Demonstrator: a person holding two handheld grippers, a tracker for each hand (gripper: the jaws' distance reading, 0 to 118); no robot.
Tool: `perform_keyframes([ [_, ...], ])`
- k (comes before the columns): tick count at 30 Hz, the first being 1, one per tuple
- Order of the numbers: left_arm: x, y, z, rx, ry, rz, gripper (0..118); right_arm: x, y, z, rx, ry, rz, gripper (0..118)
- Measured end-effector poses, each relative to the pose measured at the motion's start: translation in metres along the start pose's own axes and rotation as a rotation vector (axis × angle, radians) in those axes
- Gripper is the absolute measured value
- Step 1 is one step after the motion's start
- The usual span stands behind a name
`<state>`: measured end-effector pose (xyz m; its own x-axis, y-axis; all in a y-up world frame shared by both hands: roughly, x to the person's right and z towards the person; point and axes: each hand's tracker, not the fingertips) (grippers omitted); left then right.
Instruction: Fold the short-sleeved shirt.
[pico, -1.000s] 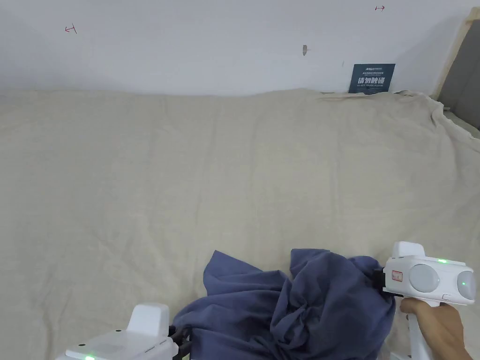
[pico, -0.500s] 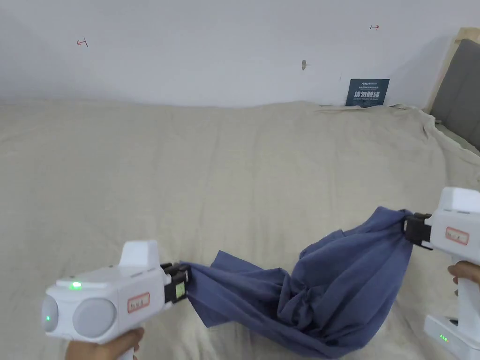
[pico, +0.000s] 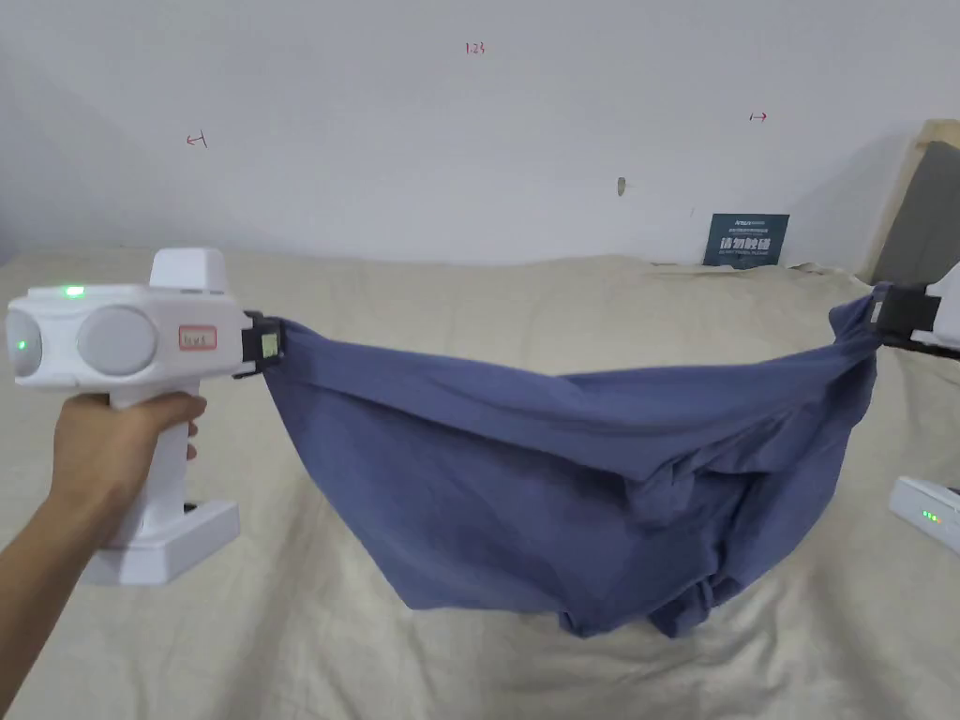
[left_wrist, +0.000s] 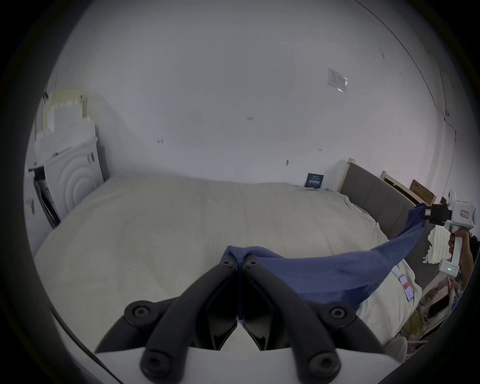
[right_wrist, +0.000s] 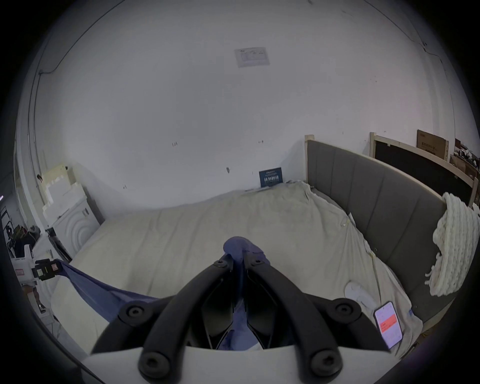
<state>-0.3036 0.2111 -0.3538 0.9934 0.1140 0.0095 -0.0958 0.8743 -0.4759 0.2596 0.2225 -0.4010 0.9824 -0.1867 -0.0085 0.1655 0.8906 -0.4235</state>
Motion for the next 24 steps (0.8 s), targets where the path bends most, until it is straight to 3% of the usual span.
perform_keyframes([
  [12, -0.013, 0.131, -0.012, 0.156, 0.123, -0.051, 0, -0.045, 0.079, -0.021, 0.129, -0.013, -0.039, 4],
  [22, -0.016, 0.158, -0.023, 0.202, 0.188, -0.130, 0, -0.074, 0.093, -0.045, 0.188, 0.000, 0.019, 4],
  [24, -0.020, 0.147, -0.036, 0.178, 0.197, -0.145, 0, -0.078, 0.080, -0.055, 0.180, -0.020, 0.067, 4],
])
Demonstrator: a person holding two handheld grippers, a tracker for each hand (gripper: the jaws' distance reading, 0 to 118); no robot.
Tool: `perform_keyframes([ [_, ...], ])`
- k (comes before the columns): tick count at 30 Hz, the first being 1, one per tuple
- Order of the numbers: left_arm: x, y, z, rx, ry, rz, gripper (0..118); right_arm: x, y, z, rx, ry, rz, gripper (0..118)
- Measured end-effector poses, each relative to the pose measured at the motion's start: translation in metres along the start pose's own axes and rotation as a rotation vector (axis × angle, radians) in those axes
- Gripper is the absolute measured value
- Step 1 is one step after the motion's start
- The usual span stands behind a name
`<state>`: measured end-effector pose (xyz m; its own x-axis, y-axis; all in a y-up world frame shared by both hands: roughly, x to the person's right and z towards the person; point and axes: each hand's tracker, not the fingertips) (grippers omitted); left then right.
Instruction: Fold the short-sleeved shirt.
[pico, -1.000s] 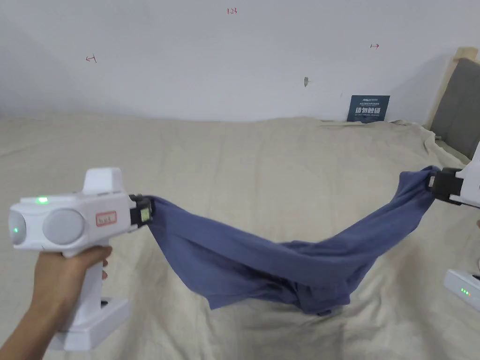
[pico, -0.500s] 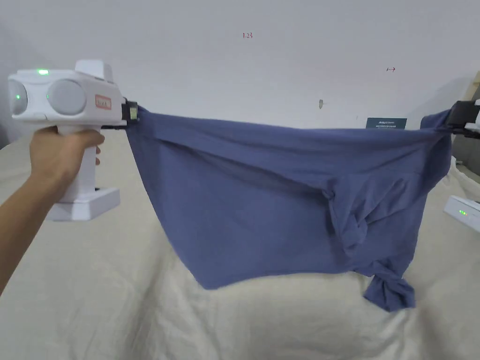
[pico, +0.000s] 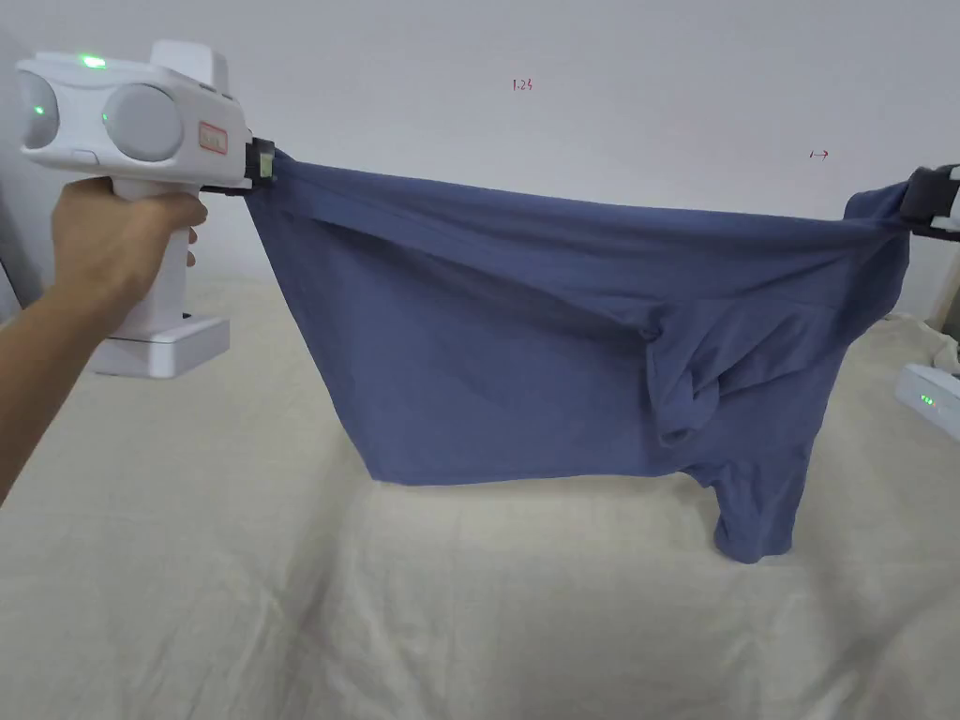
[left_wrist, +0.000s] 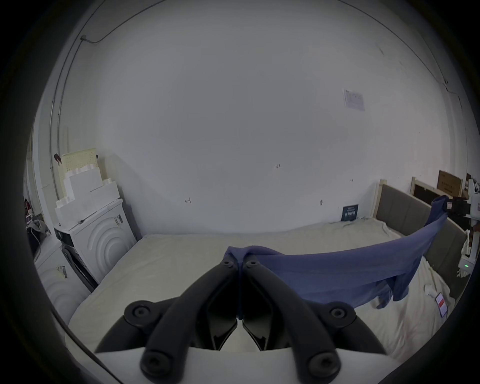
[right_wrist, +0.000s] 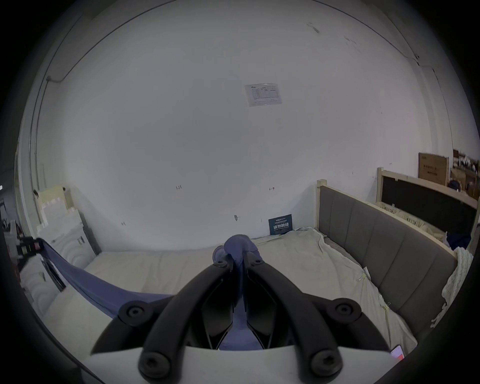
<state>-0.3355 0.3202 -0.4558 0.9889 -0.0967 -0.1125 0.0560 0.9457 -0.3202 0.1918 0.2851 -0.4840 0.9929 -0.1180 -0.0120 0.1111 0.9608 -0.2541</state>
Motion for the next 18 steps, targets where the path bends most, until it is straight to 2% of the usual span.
perform_keyframes([
  [9, 0.012, -0.100, -0.038, -0.152, 0.005, -0.018, 0, 0.018, -0.094, -0.044, -0.108, -0.014, -0.013, 4],
  [18, 0.011, -0.215, -0.013, -0.279, -0.033, 0.037, 0, 0.040, -0.198, -0.018, -0.224, -0.012, -0.022, 4],
])
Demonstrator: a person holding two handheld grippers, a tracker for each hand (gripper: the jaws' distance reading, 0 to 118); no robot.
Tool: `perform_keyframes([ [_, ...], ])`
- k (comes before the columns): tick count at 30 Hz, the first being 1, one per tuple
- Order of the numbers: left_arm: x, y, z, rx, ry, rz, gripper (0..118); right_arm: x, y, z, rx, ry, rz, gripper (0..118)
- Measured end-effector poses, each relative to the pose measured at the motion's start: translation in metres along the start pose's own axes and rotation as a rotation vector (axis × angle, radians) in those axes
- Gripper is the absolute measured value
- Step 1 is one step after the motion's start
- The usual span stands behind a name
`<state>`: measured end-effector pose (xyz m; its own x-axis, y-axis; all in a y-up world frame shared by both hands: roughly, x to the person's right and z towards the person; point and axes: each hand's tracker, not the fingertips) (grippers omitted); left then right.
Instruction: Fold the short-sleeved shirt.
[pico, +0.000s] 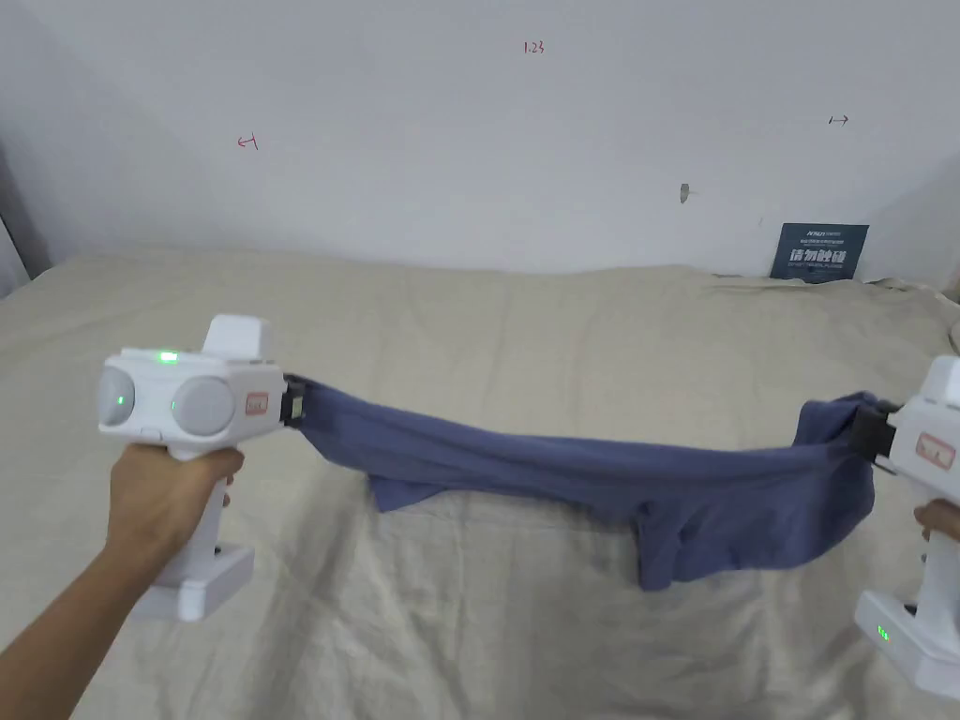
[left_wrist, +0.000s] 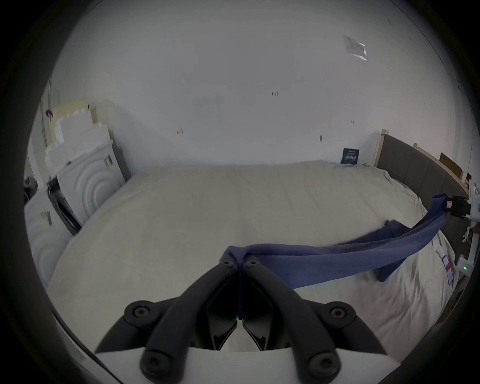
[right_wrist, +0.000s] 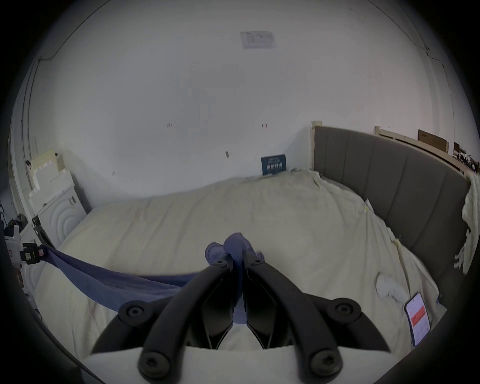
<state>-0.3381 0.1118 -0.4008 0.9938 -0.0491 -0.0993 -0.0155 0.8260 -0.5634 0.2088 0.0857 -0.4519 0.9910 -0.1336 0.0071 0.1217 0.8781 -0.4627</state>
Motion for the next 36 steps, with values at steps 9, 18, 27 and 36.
perform_keyframes([
  [9, -0.007, -0.127, 0.030, -0.141, 0.002, 0.009, 0, 0.018, -0.110, 0.059, -0.115, 0.014, -0.055, 4],
  [18, -0.018, -0.226, 0.078, -0.243, -0.004, 0.081, 0, 0.020, -0.188, 0.130, -0.194, 0.005, -0.115, 4],
  [27, -0.028, -0.282, 0.116, -0.320, 0.011, 0.106, 0, 0.020, -0.235, 0.180, -0.250, -0.029, -0.105, 4],
  [36, -0.016, -0.296, 0.099, -0.411, 0.044, 0.091, 0, 0.021, -0.271, 0.171, -0.363, -0.099, -0.043, 4],
])
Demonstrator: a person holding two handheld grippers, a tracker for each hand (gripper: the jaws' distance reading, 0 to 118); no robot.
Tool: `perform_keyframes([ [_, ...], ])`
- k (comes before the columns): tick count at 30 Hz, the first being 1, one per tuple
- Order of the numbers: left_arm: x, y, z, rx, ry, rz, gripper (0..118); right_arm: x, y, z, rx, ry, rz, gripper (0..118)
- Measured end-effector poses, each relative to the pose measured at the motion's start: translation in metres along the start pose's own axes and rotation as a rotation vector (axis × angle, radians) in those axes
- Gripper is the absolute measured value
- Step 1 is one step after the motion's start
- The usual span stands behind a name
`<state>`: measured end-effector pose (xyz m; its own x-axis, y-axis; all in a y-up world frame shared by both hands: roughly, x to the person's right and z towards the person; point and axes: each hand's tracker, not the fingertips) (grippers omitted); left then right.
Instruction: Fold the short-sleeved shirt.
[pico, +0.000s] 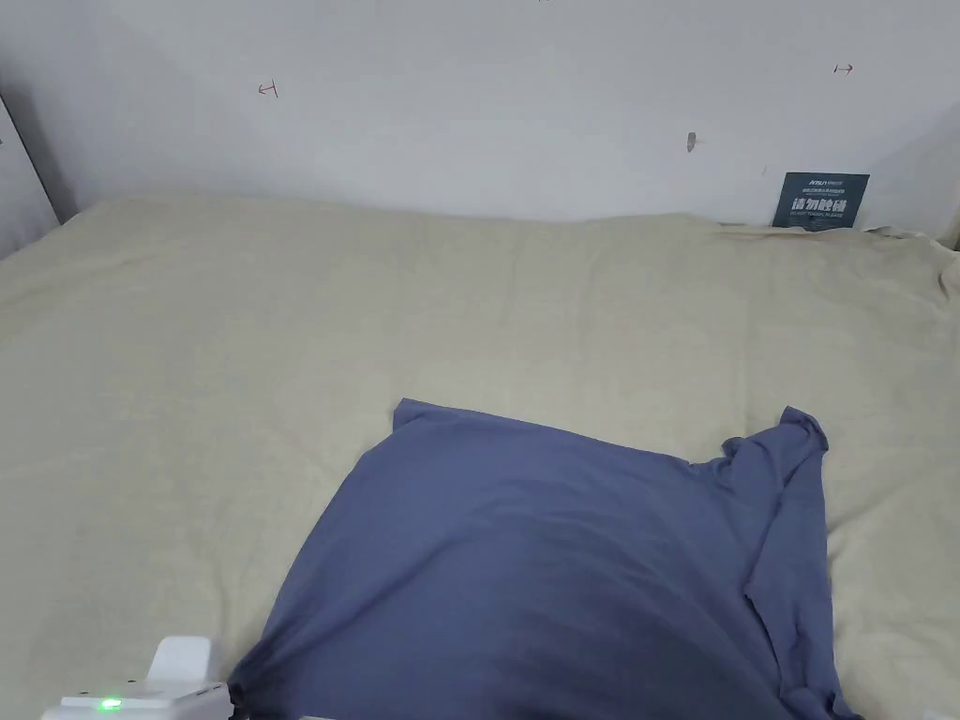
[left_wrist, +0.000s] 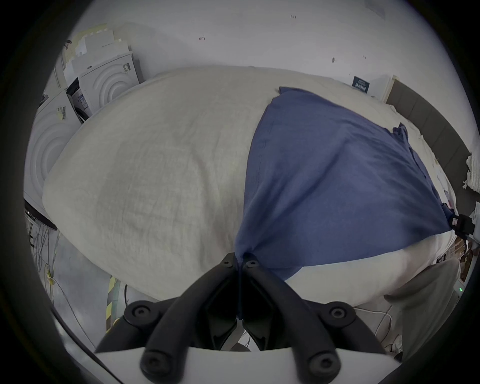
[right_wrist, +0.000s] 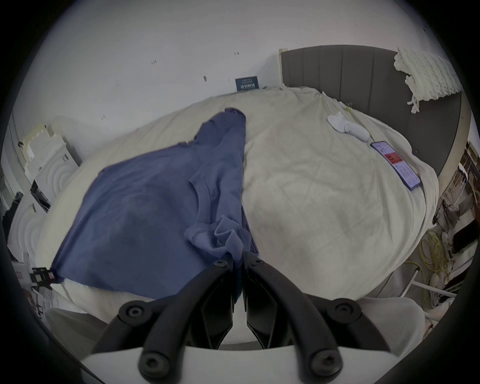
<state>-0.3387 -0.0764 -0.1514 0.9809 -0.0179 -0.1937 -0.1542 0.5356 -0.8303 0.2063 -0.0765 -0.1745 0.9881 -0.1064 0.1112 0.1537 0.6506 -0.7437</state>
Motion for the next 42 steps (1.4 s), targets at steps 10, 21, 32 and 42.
perform_keyframes([
  [10, 0.015, 0.011, -0.007, -0.072, 0.059, -0.013, 32, -0.015, 0.006, 0.000, -0.046, -0.048, 0.106, 24],
  [21, 0.045, 0.074, 0.086, 0.232, -0.055, 0.013, 118, -0.034, 0.082, 0.093, 0.321, 0.015, 0.126, 104],
  [32, 0.086, 0.113, 0.135, 0.535, -0.114, -0.017, 80, -0.048, 0.114, 0.138, 0.547, -0.001, 0.168, 74],
  [42, 0.101, 0.142, 0.104, 0.494, -0.190, -0.045, 0, -0.044, 0.122, 0.127, 0.566, 0.012, 0.167, 0],
])
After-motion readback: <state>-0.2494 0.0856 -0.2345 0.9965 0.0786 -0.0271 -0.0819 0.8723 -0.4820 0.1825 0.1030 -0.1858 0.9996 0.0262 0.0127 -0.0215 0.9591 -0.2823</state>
